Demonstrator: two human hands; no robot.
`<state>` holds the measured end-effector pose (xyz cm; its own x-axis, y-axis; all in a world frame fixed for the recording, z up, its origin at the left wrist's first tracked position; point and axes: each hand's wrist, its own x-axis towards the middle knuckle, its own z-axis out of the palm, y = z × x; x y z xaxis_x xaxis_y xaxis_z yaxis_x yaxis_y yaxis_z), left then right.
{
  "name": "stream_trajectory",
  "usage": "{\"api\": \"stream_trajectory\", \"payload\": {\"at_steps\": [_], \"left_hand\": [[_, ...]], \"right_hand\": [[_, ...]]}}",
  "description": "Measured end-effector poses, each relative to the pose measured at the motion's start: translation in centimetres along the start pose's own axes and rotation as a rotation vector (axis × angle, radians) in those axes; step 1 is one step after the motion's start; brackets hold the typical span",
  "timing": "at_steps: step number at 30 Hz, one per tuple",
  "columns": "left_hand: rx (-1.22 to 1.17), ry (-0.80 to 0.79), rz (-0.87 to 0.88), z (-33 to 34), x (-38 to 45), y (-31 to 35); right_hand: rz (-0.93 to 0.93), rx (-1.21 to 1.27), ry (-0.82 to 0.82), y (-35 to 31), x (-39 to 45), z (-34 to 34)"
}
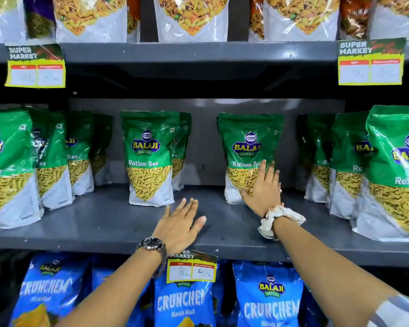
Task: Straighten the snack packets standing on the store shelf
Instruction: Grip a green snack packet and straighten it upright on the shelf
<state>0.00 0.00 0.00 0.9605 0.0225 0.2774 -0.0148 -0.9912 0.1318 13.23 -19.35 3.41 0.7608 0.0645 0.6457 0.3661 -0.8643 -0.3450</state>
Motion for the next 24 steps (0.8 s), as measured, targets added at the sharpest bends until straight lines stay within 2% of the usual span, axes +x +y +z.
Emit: {"api": "stream_trajectory", "payload": {"at_steps": [3,7,24], "left_hand": [[-0.074,-0.091,-0.020,0.1,0.0,-0.3],[-0.085,-0.159,-0.021,0.2,0.1,-0.2],[-0.090,-0.169,-0.025,0.0,-0.3,-0.1]], "right_hand": [[0.157,0.126,-0.025,-0.4,0.7,1.1],[0.211,0.230,-0.042,-0.6,1.5,2.6],[0.258,0.370,0.069,-1.1,1.9,3.5]]}}
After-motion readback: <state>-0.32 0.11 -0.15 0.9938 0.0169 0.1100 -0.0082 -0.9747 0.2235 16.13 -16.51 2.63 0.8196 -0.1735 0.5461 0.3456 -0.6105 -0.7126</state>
